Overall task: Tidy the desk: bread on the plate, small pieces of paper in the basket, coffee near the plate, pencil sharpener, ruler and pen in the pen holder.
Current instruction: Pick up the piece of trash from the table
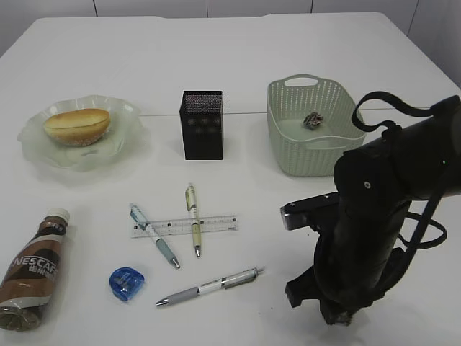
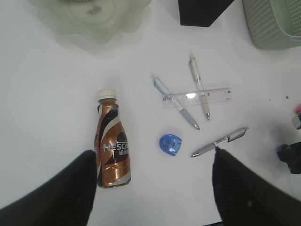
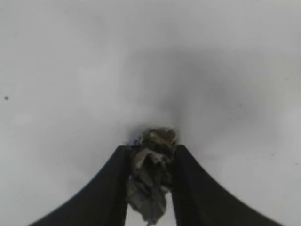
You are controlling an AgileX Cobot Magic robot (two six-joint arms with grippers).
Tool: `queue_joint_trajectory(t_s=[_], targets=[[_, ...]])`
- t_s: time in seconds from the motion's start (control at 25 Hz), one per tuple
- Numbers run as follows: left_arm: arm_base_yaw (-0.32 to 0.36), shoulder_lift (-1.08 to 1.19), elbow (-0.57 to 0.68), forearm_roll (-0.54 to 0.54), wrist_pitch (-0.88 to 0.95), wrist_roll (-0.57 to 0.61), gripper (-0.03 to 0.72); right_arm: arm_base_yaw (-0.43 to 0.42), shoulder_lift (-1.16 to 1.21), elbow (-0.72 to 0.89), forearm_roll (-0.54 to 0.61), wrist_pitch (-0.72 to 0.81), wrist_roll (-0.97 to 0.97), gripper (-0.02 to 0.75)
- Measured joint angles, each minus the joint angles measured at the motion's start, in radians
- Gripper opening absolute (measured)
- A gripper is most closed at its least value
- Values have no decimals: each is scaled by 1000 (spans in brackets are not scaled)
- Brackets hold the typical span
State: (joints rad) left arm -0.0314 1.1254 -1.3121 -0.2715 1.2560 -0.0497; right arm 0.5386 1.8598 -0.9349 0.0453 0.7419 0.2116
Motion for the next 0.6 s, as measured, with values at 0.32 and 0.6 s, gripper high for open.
queue_joint_trajectory(t_s=[0.32,0.6], targets=[[0,0,0,0,0,0,559,0,0,-4,-2,21,0,-4],[0,0,0,13,0,0,559,0,-23,-111,4,187,0,-5]])
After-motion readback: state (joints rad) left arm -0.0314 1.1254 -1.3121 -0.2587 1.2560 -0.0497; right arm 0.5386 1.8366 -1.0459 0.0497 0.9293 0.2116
